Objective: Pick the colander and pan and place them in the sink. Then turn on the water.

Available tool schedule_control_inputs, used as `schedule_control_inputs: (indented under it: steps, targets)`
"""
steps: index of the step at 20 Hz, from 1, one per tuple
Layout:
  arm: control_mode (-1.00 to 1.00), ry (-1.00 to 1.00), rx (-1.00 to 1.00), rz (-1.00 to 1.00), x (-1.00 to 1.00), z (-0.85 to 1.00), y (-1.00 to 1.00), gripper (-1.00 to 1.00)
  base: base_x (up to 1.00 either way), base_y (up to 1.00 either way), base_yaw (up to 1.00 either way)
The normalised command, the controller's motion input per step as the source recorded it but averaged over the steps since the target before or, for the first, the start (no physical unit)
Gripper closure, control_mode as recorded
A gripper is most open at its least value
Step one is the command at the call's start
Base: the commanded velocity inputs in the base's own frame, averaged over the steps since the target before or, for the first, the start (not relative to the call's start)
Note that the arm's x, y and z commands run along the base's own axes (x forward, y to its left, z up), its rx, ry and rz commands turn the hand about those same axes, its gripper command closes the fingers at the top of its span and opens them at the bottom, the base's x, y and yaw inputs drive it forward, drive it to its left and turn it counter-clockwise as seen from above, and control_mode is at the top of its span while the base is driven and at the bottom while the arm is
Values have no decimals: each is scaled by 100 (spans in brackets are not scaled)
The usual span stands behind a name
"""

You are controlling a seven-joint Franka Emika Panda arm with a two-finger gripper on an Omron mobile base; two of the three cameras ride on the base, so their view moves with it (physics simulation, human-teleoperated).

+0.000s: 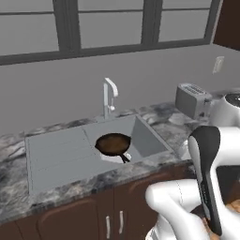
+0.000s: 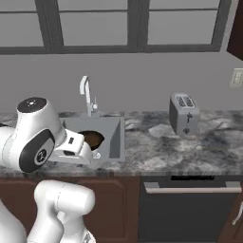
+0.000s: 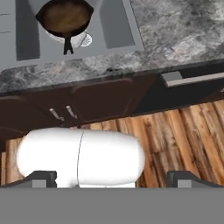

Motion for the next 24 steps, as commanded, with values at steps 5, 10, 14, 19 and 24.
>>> schedule_control_inputs:
  steps: [5,10,14,19,24]
  targets:
    - [100,0,0,0,0,0,0,-100,-3,-50,-67]
    - [100,0,0,0,0,0,0,-100,3,-40,-74]
    - [100,0,0,0,0,0,0,-100,12,-35,-77]
    - [100,0,0,0,0,0,0,-100,11,-33,-78]
    - [100,0,0,0,0,0,0,-100,18,-54,-70]
